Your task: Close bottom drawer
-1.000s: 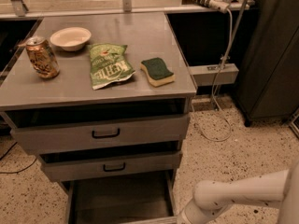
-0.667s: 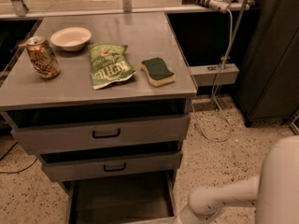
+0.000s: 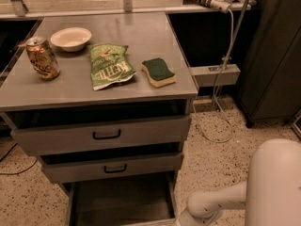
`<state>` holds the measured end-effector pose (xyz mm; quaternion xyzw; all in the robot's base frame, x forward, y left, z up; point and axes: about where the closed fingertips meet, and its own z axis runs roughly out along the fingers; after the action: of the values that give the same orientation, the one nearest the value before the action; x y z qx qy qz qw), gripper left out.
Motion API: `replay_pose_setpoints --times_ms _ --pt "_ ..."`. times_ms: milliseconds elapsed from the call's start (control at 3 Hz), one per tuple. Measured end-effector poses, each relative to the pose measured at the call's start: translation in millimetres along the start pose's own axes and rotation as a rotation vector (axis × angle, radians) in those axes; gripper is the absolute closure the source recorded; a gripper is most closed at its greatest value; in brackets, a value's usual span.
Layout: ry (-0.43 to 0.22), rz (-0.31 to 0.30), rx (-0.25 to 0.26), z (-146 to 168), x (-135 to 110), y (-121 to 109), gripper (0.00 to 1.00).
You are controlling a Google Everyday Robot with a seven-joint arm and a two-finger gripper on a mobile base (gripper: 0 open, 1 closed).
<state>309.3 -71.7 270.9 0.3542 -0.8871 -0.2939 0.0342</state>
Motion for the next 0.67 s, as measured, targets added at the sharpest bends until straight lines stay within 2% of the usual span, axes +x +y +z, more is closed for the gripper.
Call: replay_pose_setpoints --times_ms 333,667 --pt "-0.024 0.027 -0.010 21 -2 -17 1.00" --pt "-0.034 0.054 0.005 44 -6 -44 1.00"
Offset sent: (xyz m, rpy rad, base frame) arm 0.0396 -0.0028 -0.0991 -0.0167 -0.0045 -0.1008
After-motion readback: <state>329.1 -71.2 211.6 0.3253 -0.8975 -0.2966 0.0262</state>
